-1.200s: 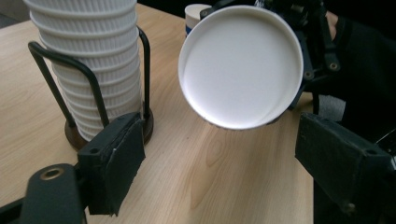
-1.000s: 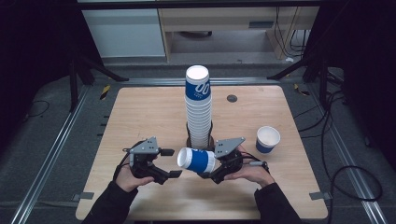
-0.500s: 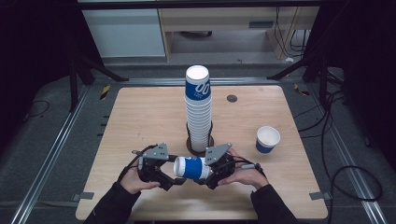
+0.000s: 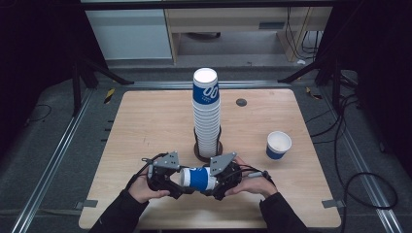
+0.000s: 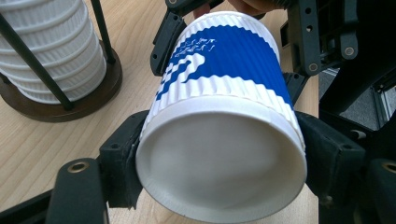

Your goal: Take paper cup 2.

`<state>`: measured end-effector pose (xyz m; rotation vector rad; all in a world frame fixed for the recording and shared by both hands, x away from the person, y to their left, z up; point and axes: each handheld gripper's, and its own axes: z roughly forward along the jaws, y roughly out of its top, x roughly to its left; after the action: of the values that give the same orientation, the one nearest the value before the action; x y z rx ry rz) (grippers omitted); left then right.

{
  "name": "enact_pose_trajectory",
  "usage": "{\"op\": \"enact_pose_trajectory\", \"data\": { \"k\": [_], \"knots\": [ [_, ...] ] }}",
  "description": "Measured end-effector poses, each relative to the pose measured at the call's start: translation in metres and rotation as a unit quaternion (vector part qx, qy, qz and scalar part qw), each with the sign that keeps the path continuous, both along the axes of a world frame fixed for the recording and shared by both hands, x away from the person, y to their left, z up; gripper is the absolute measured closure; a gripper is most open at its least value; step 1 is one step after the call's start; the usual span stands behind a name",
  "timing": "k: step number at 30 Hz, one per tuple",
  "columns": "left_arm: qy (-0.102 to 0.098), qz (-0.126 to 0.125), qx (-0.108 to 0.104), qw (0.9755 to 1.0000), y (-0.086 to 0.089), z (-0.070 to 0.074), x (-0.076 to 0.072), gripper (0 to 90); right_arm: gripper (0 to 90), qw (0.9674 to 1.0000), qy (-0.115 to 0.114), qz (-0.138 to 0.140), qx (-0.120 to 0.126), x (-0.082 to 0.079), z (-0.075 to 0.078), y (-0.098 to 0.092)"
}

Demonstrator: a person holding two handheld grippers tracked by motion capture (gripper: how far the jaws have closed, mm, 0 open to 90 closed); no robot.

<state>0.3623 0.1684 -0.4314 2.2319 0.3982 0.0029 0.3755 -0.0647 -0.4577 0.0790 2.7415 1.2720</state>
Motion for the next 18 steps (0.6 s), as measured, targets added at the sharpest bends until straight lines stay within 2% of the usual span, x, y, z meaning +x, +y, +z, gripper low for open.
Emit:
{"op": "enact_pose_trajectory", "data": {
  "k": [5,9,14,18],
  "knots": [
    [0.002,0.002,-0.001,1.0000,0.000,-0.001,0.000,25.6,15.0,1.0000,-0.003,0.000,-0.002,0.000,-0.001,0.000],
    [-0.002,0.009,-0.009,0.9999,0.003,0.002,0.001,25.7,11.8,0.9999,-0.001,-0.004,0.012,0.001,0.001,-0.001],
    [-0.010,0.027,-0.023,0.9993,0.014,0.007,0.004,25.7,8.8,0.9983,-0.001,-0.025,0.053,0.004,0.011,-0.011],
    [-0.017,0.042,-0.036,0.9983,0.024,0.012,0.006,25.7,8.2,0.9945,0.005,-0.052,0.090,0.009,0.020,-0.022]
  ]
}}
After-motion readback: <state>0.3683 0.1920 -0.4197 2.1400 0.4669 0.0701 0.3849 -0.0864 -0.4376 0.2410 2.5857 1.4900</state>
